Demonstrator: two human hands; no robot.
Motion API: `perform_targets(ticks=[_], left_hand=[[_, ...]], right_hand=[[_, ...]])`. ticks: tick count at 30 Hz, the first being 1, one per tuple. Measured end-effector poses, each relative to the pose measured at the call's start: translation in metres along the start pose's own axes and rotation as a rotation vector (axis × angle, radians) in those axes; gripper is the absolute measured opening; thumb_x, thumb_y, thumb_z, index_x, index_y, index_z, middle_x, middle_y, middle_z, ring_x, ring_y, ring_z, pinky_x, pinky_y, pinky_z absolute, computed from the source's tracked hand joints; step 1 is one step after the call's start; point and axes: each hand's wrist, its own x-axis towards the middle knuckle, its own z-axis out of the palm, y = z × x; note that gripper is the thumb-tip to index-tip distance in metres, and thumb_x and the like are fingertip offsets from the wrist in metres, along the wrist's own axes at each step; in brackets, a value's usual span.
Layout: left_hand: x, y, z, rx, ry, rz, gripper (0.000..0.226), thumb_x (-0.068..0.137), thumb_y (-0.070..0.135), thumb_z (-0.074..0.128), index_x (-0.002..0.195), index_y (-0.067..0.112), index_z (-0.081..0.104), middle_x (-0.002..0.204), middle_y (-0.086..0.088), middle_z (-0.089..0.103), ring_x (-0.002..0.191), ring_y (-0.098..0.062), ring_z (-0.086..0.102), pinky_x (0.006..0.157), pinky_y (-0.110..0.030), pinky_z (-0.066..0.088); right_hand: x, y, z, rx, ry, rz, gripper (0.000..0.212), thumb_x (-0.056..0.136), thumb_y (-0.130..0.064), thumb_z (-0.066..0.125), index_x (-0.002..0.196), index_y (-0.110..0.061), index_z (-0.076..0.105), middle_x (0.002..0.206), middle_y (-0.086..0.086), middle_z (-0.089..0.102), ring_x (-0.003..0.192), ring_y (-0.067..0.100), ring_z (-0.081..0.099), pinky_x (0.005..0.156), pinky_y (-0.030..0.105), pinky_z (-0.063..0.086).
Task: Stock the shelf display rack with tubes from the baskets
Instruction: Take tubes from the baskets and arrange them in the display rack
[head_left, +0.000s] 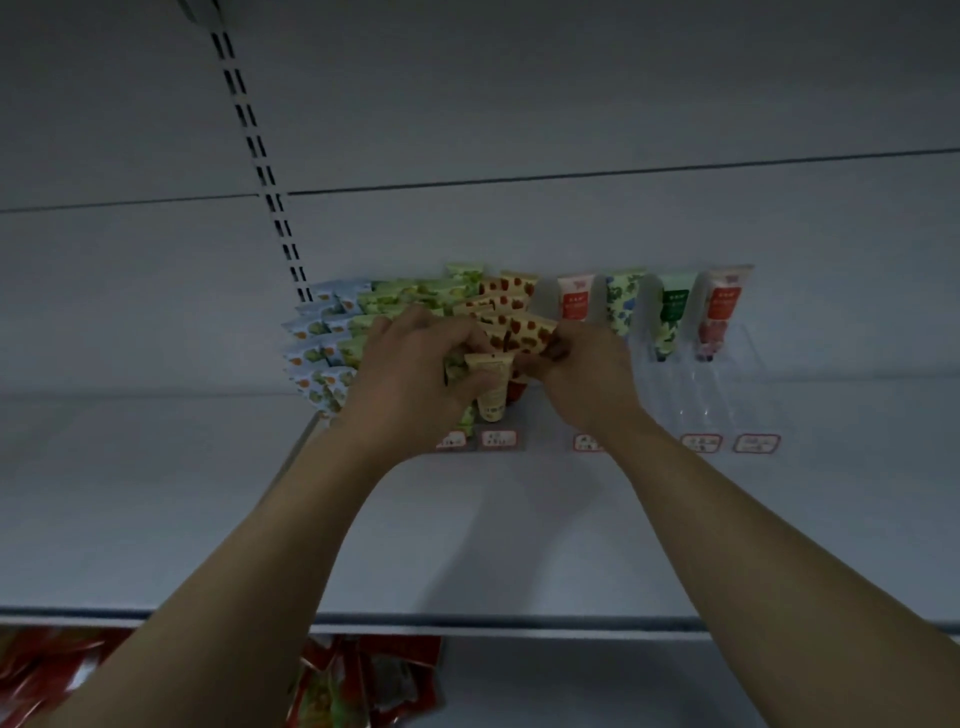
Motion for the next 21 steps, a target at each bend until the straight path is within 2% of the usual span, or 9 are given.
perform_targets(ticks=[2, 4, 6, 8, 10, 12, 15, 18, 21], left_hand=[[0.000, -0.002, 0.000, -0.037, -0.007, -0.013, 0.024, 0.085, 0.028, 0.070, 0.108, 0.023, 0.066, 0.084, 0.024, 0.044, 0.104, -0.018, 0.046, 0.084, -0.027, 0.029], [-0.001, -0.003, -0.003, -0.097, -0.006, -0.025, 0.022, 0.085, 0.026, 0.070, 0.107, 0.022, 0.069, 0.090, 0.013, 0.052, 0.102, -0.019, 0.050, 0.082, -0.026, 0.036], [-0.002, -0.003, -0.007, -0.183, 0.011, -0.040, 0.007, 0.084, 0.027, 0.071, 0.090, 0.024, 0.072, 0.085, 0.004, 0.056, 0.081, -0.012, 0.054, 0.069, -0.025, 0.039], [-0.004, -0.002, -0.010, -0.251, 0.002, -0.075, 0.004, 0.084, 0.027, 0.071, 0.081, 0.025, 0.071, 0.072, 0.000, 0.060, 0.061, -0.009, 0.051, 0.055, -0.019, 0.038], [-0.007, -0.002, -0.009, -0.261, -0.018, -0.094, 0.004, 0.083, 0.026, 0.071, 0.081, 0.023, 0.073, 0.064, 0.005, 0.062, 0.057, -0.009, 0.051, 0.049, -0.014, 0.035], [-0.009, -0.002, -0.008, -0.262, -0.004, -0.082, 0.005, 0.083, 0.026, 0.072, 0.079, 0.029, 0.073, 0.055, 0.009, 0.057, 0.051, -0.010, 0.048, 0.046, -0.015, 0.032], [-0.008, -0.003, -0.007, -0.356, 0.065, -0.113, 0.019, 0.085, 0.023, 0.070, 0.074, 0.038, 0.067, 0.046, -0.006, 0.053, 0.037, -0.017, 0.045, 0.041, -0.024, 0.035], [-0.003, -0.004, -0.008, -0.458, 0.037, -0.161, 0.016, 0.087, 0.019, 0.068, 0.076, 0.030, 0.068, 0.058, 0.005, 0.068, 0.052, -0.012, 0.065, 0.053, -0.026, 0.052], [0.000, -0.005, -0.006, -0.429, -0.049, -0.141, 0.009, 0.088, 0.023, 0.066, 0.080, 0.026, 0.068, 0.069, 0.008, 0.072, 0.068, -0.006, 0.070, 0.068, -0.033, 0.056]], right_hand=[[0.002, 0.000, 0.000, -0.055, -0.035, -0.028, 0.032, 0.082, -0.022, 0.074, 0.061, -0.010, 0.053, 0.053, 0.001, 0.043, 0.053, 0.014, 0.041, 0.045, 0.021, 0.027], [0.004, 0.002, 0.001, -0.077, -0.047, -0.056, 0.024, 0.082, -0.025, 0.073, 0.071, -0.008, 0.060, 0.056, -0.001, 0.048, 0.058, 0.015, 0.047, 0.049, 0.026, 0.030], [0.006, 0.003, 0.001, -0.125, -0.073, -0.061, 0.024, 0.083, -0.028, 0.072, 0.074, -0.009, 0.062, 0.058, 0.000, 0.051, 0.061, 0.016, 0.051, 0.052, 0.026, 0.032], [0.010, 0.002, 0.000, -0.193, -0.097, -0.071, 0.028, 0.084, -0.030, 0.071, 0.070, -0.009, 0.061, 0.058, 0.001, 0.051, 0.057, 0.015, 0.050, 0.046, 0.025, 0.030], [0.014, 0.002, 0.000, -0.224, -0.110, -0.047, 0.028, 0.085, -0.030, 0.070, 0.068, -0.008, 0.061, 0.060, 0.002, 0.053, 0.058, 0.015, 0.051, 0.043, 0.022, 0.030], [0.018, 0.002, 0.001, -0.278, -0.116, -0.033, 0.035, 0.086, -0.027, 0.069, 0.059, -0.015, 0.050, 0.059, 0.001, 0.048, 0.054, 0.012, 0.046, 0.042, 0.022, 0.024], [0.024, -0.002, 0.002, -0.416, -0.094, -0.096, 0.052, 0.086, -0.024, 0.067, 0.059, -0.026, 0.023, 0.061, 0.008, 0.047, 0.056, 0.021, 0.046, 0.043, 0.024, 0.015], [0.026, -0.004, 0.003, -0.490, -0.102, -0.095, 0.049, 0.086, -0.020, 0.065, 0.058, -0.020, 0.024, 0.056, -0.002, 0.033, 0.049, 0.012, 0.033, 0.042, 0.024, 0.016], [0.024, -0.006, 0.005, -0.521, -0.070, -0.145, 0.030, 0.084, -0.016, 0.063, 0.070, -0.013, 0.037, 0.056, -0.004, 0.031, 0.061, 0.018, 0.042, 0.043, 0.022, 0.016]])
